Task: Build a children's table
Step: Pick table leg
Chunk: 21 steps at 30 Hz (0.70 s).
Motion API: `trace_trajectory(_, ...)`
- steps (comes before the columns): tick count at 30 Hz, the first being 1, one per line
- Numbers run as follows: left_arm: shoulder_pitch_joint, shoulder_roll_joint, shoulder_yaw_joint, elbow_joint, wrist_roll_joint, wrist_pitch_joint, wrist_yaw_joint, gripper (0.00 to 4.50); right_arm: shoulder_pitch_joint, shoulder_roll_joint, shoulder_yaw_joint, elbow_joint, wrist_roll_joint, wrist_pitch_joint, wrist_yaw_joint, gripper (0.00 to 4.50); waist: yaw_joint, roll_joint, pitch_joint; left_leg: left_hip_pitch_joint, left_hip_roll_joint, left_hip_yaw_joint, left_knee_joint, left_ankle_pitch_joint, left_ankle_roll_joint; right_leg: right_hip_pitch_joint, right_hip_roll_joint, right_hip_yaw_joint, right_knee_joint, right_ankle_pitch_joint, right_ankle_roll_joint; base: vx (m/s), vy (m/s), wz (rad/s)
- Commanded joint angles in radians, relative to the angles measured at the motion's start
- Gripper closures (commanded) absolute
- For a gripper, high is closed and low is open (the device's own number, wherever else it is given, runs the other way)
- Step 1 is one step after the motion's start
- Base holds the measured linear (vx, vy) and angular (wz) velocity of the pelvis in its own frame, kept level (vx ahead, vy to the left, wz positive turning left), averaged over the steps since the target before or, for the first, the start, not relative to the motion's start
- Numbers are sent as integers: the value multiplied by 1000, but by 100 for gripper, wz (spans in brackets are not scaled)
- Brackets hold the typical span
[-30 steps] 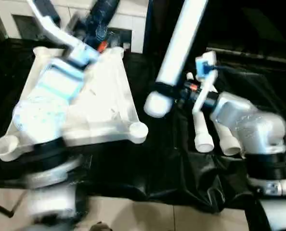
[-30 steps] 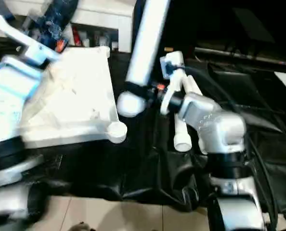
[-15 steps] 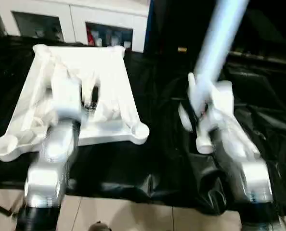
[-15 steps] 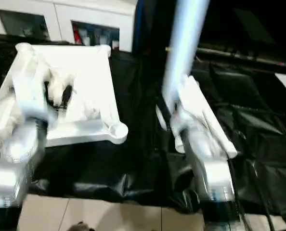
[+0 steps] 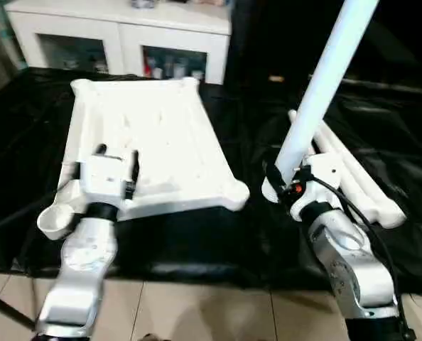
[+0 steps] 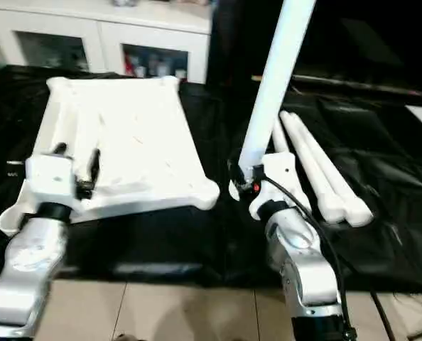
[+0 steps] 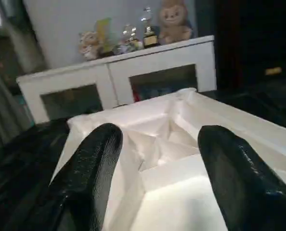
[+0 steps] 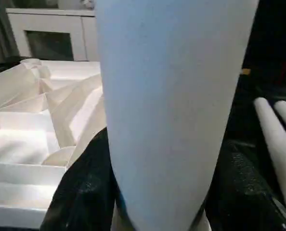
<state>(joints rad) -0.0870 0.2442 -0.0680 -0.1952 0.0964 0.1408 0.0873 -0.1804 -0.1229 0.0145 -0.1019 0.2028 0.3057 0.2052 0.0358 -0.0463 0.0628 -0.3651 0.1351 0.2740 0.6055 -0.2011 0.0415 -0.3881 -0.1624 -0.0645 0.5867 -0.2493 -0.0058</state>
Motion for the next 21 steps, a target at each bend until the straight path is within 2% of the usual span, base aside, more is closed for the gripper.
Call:
trace_trajectory(1, -23, -7, -15, -29, 34, 5, 14, 146, -17, -3, -7, -19, 9, -1, 6, 256, 3, 27, -49, 44, 99, -132, -118, -628, -190, 16, -23, 19, -84, -415, -9, -62, 56, -10)
trace_trajectory(2, -29, -11, -15, -26, 38, 4, 10, 146, -20, -3, -7, -18, 8, -1, 8, 256, -16, 44, -46, 32, 121, -161, -177, -749, -338, 32, 54, -4, -32, -225, -12, -89, 60, -22)
trace_trajectory(3, -35, -15, -11, -22, 43, 6, 13, 146, -23, -3, -9, -17, 7, -2, 10, 256, -14, 58, -44, 20, 146, -167, -224, -816, -406, 41, 84, -26, 14, -117, -31, -104, 5, -3)
trace_trajectory(4, -40, -19, -6, -19, 40, 4, 13, 146, -25, -3, -10, -14, 6, -3, 11, 256, 20, 69, -41, -22, 214, -144, -297, -843, -429, 47, 125, -75, 143, 29, -37, -104, 5, -3)
trace_trajectory(5, -42, -23, -2, -16, 37, 4, 14, 146, -27, -3, -11, -13, 5, -3, 12, 256, 35, 71, -35, -38, 216, -120, -310, -841, -403, 54, 131, -88, 167, 5, -43, -127, -97, 19)
trace_trajectory(6, -43, -29, 5, -15, 28, 5, 14, 146, -30, -3, -13, -10, 6, -2, 12, 256, 47, 70, -40, -35, 212, -108, -298, -832, -381, 58, 133, -94, 174, -33, -46, -98, -170, 21)
trace_trajectory(7, -45, -35, 17, -19, 18, 2, 19, 146, -40, -3, -17, -6, 10, 3, 12, 256, 62, 60, -62, -1, 203, -96, -262, -741, -334, 61, 107, -62, 127, -111, -53, -98, -170, 21)
trace_trajectory(8, -46, -37, 20, -23, 20, 8, 23, 146, -44, -4, -19, -5, 13, 5, 11, 256, 65, 4, -94, 32, 167, -92, -201, -569, -289, 66, 40, 0, 60, -243, -93, -51, -201, 7)
trace_trajectory(9, -46, -38, 20, -23, 20, 9, 23, 146, -44, -4, -19, -5, 13, 6, 11, 256, 62, -42, -98, 54, 92, -83, -71, -412, -262, 31, -31, 28, -19, -417, -112, -34, -197, -9)
trace_trajectory(10, -49, -41, 27, -26, 22, 24, 29, 146, -50, -4, -22, -4, 17, 12, 11, 256, 90, -66, -89, -37, -9, -155, 50, -45, -73, 94, -40, 83, -75, -392, -52, -34, -197, -9)
trace_trajectory(11, -50, -42, 32, -29, 23, 39, 31, 146, -53, -4, -24, 0, 18, 13, 11, 256, 125, -8, -31, -92, -31, -163, 69, 14, -23, 122, -45, 111, -100, -239, 96, 23, -162, -2)
trace_trajectory(12, -51, -42, 35, -30, 23, 44, 32, 146, -54, -4, -25, 1, 19, 14, 11, 256, 131, -8, -37, -96, 3, -182, 68, -2, -37, 122, -68, 122, -84, -210, 123, -8, -106, -2)
trace_trajectory(13, -53, -42, 38, -30, 24, 45, 34, 146, -55, -2, -28, 3, 22, 18, 9, 256, 133, 14, -60, -28, 83, -210, 10, -65, -103, 105, -41, 57, -59, -179, 91, -8, -106, -2)
trace_trajectory(14, -58, -51, 49, -31, 10, 60, 28, 146, -57, -1, -27, 4, 20, 21, 13, 256, 119, 21, -68, -13, 130, -231, -30, -86, -108, 101, -13, 37, -28, -107, 65, -90, -50, -5)
trace_trajectory(15, -60, -53, 52, -32, 10, 73, 25, 146, -57, -6, -20, 4, 11, 19, 17, 256, 102, 26, -67, 9, 181, -260, -68, -133, -96, 84, 2, 25, -1, -63, 34, -87, -9, -2)
trace_trajectory(16, -63, -56, 56, -33, 0, 73, 17, 146, -57, -8, -13, 3, 7, 21, 23, 256, 79, 30, -67, 24, 202, -278, -85, -175, -17, 66, -35, 45, 30, 46, -51, -87, -9, -2)
trace_trajectory(17, -67, -62, 64, -33, -18, 75, 2, 146, -59, -8, -7, 1, 5, 25, 27, 256, 84, 16, -57, -49, 117, -300, -101, -195, 13, 112, -61, 24, 20, 69, -90, -94, 0, -3)
trace_trajectory(18, -70, -65, 68, -34, -26, 75, -6, 146, -59, -8, -3, 0, 3, 25, 28, 256, 89, 27, -47, -81, 65, -279, -95, -216, 6, 134, -69, 5, -15, -14, -97, -96, -10, 29)
trace_trajectory(19, -74, -61, 67, -33, -22, 65, -11, 146, -60, -7, 1, -1, 6, 25, 33, 256, 104, 6, -50, -60, 42, -248, -8, -174, -11, 127, -126, 0, -91, -211, -81, -96, -10, 29)
trace_trajectory(20, -78, -55, 66, -32, -18, 56, -17, 146, -60, -7, 8, -2, 7, 22, 41, 256, 106, 15, -45, -56, 53, -224, 57, -60, -14, 140, -159, -38, -130, -293, -82, -49, -4, 47)
trace_trajectory(21, -83, -47, 63, -31, -14, 56, -26, 146, -60, -9, 18, -2, 2, 19, 47, 256, 100, 18, -41, -60, 60, -220, 51, -30, -15, 148, -151, -65, -135, -299, -80, -16, 24, 39)
